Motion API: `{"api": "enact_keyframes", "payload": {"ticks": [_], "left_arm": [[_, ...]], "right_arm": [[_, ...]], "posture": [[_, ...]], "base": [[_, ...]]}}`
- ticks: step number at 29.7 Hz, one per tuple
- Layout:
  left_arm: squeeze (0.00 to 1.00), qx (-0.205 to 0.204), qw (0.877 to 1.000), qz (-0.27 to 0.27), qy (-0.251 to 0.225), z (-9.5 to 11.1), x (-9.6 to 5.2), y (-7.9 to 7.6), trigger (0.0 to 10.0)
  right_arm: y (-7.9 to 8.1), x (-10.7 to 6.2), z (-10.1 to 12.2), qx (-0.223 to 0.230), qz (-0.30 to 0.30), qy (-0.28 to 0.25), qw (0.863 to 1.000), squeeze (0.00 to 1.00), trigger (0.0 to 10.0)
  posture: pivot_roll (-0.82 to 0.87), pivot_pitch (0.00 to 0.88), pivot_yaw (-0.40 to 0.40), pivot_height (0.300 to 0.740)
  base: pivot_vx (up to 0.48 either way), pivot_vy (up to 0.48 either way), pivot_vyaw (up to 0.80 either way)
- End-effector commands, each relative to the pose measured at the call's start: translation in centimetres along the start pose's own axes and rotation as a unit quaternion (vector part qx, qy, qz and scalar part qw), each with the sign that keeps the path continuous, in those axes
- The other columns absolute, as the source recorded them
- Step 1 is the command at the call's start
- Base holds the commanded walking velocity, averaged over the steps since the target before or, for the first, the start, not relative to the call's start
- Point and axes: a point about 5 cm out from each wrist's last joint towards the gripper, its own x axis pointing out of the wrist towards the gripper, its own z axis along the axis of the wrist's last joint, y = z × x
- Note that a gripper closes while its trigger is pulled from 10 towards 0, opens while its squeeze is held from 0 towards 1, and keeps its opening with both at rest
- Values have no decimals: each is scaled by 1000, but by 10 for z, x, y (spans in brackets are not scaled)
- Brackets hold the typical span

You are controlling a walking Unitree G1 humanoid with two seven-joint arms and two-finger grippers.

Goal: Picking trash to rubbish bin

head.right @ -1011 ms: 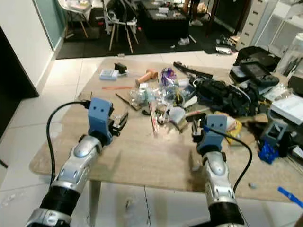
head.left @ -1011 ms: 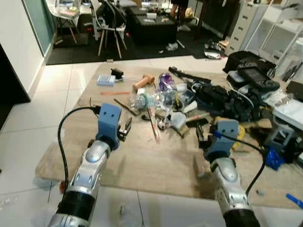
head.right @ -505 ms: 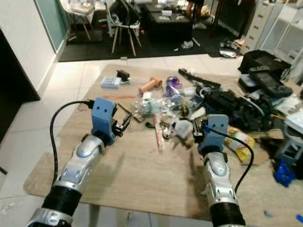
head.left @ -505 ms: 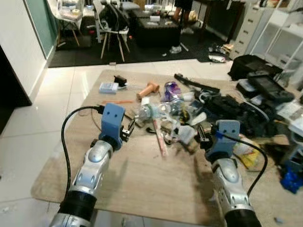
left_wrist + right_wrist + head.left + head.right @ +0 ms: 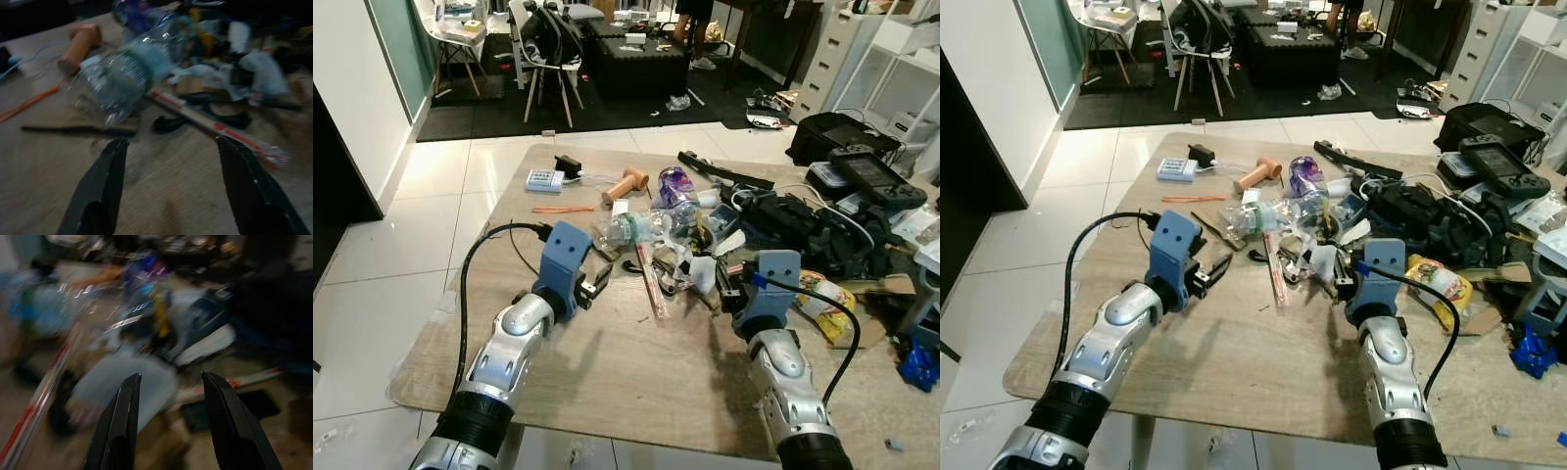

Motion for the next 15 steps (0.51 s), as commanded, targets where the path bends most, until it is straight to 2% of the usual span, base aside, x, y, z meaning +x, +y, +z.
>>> {"api": "enact_keyframes", "payload": {"ticks": [1, 3, 6, 8, 10, 13, 15], "left_arm": [[1000, 7, 998, -56, 1, 4, -5, -5, 10000], [1000, 8, 998, -66, 2, 5, -6, -5, 10000], [1000, 8, 996, -90, 8, 7, -11, -3, 10000], [1000, 7, 995, -97, 16, 6, -13, -3, 10000], [1000, 4, 995, -99, 20, 6, -13, -4, 10000], [1000, -9, 991, -133, 30, 5, -13, -14, 10000], [1000, -8, 990, -135, 38, 3, -13, -16, 10000]], "right_arm": [[14, -5, -5, -20, 58, 16, 998, 0, 10000], [17, -6, -4, -27, 72, 15, 997, 0, 10000], [37, -14, -3, -76, 156, 14, 985, 0, 10000], [45, -18, -2, -91, 195, 13, 977, 0, 10000], [49, -19, -1, -96, 213, 11, 972, 0, 10000], [58, -25, -3, -101, 262, 31, 959, 0, 10000], [60, -25, -6, -94, 268, 42, 958, 0, 10000]], "posture": [[-91, 59, 7, 740], [-91, 59, 7, 740], [-89, 64, 10, 740], [-89, 66, 11, 740], [-89, 66, 11, 740], [-94, 67, 13, 740], [-95, 66, 15, 740]], "base": [[0, 0, 0], [0, 0, 0], [0, 0, 0], [0, 0, 0], [0, 0, 0], [0, 0, 0], [0, 0, 0]]}}
